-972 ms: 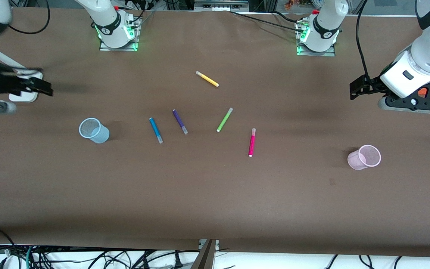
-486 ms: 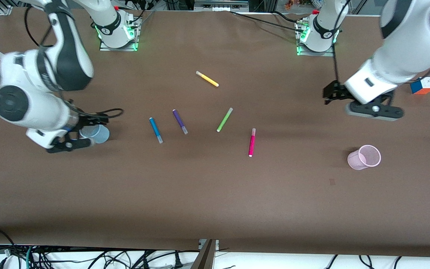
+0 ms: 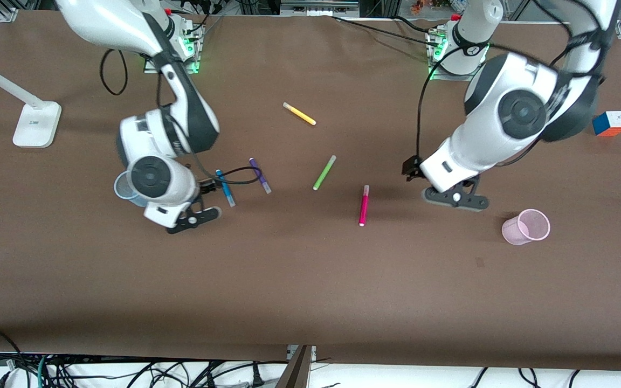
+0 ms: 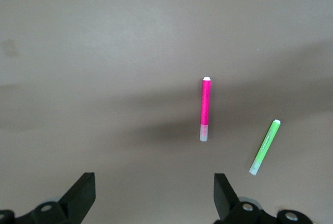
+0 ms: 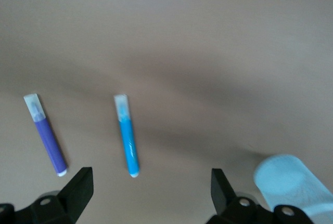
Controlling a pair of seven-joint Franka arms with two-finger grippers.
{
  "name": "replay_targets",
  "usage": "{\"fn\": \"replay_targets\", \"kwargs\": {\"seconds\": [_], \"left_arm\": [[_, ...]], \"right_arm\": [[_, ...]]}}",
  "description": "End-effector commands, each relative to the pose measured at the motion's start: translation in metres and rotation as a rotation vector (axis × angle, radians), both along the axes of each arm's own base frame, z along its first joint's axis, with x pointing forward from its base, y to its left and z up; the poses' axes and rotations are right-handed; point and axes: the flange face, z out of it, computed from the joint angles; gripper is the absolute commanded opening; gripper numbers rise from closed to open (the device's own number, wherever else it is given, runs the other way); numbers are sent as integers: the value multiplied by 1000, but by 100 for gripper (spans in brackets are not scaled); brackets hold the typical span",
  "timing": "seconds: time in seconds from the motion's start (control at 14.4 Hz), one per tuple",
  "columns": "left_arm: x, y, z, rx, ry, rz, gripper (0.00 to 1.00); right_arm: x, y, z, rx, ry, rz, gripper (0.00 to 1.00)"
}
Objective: Place pink and blue markers in matching cups
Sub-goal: 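Reach the right gripper to the blue marker while the left reaches pink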
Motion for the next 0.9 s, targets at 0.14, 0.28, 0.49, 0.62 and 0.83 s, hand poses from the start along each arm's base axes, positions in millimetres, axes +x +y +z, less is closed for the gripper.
{"fn": "replay_targets", "kwargs": {"seconds": [0.14, 0.28, 0.49, 0.62, 0.83], "left_arm": [[2, -38, -74, -1, 55, 51, 100], [6, -42, -106, -16, 64, 57, 100], [5, -57, -142, -32, 66, 49, 100], [6, -59, -162, -24, 54, 34, 100], [4, -66, -200, -29, 43, 42, 100]], "right_arm": [[-7, 26, -57, 28, -11, 32, 100], [-9, 27, -80, 20, 2, 39, 100], [-21, 29, -106, 27, -17, 44, 100], [-26, 28, -114, 27, -19, 45, 100], [-27, 31, -114, 27, -22, 49, 63]]}}
